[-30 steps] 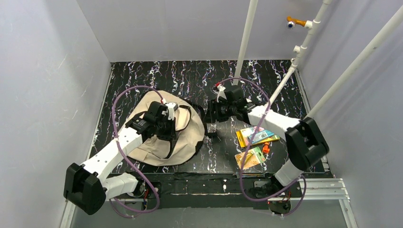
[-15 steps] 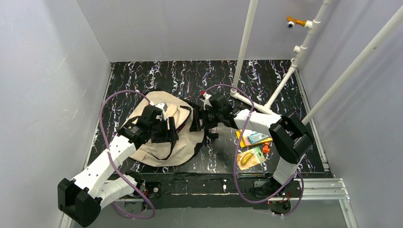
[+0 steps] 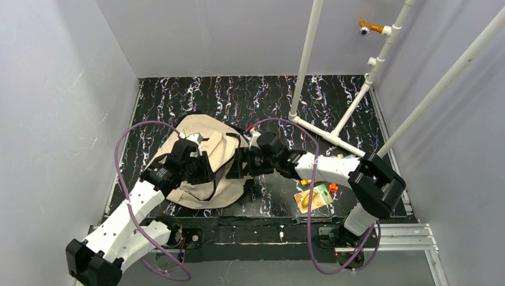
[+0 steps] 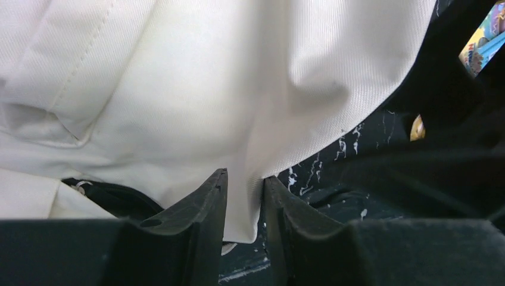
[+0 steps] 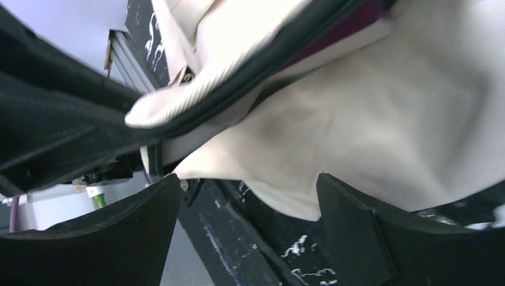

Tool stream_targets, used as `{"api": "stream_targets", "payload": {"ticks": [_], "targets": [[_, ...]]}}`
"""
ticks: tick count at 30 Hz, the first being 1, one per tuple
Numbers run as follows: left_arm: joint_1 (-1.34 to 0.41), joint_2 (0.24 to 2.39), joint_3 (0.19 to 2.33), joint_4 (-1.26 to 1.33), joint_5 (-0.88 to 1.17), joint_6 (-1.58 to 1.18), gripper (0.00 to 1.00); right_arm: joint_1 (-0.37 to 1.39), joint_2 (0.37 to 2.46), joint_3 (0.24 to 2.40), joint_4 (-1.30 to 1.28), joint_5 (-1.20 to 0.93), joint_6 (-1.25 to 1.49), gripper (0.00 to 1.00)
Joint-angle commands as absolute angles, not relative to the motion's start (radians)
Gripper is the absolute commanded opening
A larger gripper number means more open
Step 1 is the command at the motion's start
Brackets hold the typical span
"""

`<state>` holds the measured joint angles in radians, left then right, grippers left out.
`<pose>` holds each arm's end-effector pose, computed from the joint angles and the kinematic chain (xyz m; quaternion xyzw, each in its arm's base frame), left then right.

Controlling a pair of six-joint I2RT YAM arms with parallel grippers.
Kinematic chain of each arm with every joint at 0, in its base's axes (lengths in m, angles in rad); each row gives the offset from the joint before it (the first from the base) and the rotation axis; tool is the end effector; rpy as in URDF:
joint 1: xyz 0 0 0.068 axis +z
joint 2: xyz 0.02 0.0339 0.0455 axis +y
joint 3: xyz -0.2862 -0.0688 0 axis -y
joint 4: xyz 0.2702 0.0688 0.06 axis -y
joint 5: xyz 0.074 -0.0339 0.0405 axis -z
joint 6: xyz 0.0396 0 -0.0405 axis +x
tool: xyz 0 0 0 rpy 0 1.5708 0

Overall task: Pack the student bag
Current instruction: Adjust the student bag at the center of the board.

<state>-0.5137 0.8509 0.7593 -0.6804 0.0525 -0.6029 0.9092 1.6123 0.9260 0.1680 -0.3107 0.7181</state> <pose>0.1620 -0.0938 0.2845 -0.0309 0.9205 -0.2264 0.3169 0.2214 0.3041 0.2193 -0.1589 0.8430 0.4526 0.2436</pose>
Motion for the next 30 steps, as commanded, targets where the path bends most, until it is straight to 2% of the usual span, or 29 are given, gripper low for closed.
{"api": "stream_targets", "payload": {"ticks": [1,4,5,6,8,10,14,17,18,20,22,23,26,30], "targets": [[-0.514,0.875,0.754,-0.64,-0.035,-0.583,0.26,0.979,1.57,0.87,0.303,-0.213,0.849,0.91],[-0.515,0.891,0.755,-0.587,-0.002,-0.567,0.35,1.012,1.574,0.869,0.301,-0.141,0.839,0.91],[-0.514,0.897,0.752,-0.574,0.0,-0.559,0.35,1.02,1.582,0.87,0.301,-0.12,0.845,0.88],[-0.514,0.904,0.752,-0.569,0.0,-0.548,0.31,1.027,1.594,0.876,0.299,-0.1,0.857,0.86],[-0.514,0.92,0.765,-0.577,0.0,-0.522,0.13,1.036,1.621,0.891,0.312,-0.088,0.878,0.84],[-0.514,0.924,0.789,-0.606,-0.016,-0.502,0.0,1.043,1.648,0.921,0.303,-0.081,0.888,0.81],[-0.514,0.874,0.81,-0.613,-0.048,-0.474,0.0,1.083,1.708,0.979,0.242,-0.022,0.873,0.82],[-0.514,0.838,0.821,-0.621,-0.101,-0.482,0.0,1.138,1.725,1.007,0.157,0.137,0.838,0.8],[-0.514,0.83,0.819,-0.622,-0.124,-0.494,0.0,1.148,1.729,1.011,0.14,0.175,0.829,0.76],[-0.514,0.817,0.806,-0.622,-0.19,-0.529,0.0,1.158,1.726,1.002,0.117,0.245,0.821,0.57],[-0.514,0.811,0.793,-0.628,-0.265,-0.567,0.0,1.158,1.706,0.982,0.087,0.296,0.82,0.17],[-0.514,0.808,0.786,-0.63,-0.297,-0.582,0.0,1.158,1.683,0.966,0.058,0.319,0.817,0.04],[-0.514,0.795,0.763,-0.631,-0.404,-0.605,0.0,1.158,1.557,0.853,0.11,0.285,0.764,0.01],[-0.514,0.764,0.741,-0.634,-0.473,-0.602,0.0,1.158,1.34,0.581,0.307,0.204,0.713,0.01]]}}
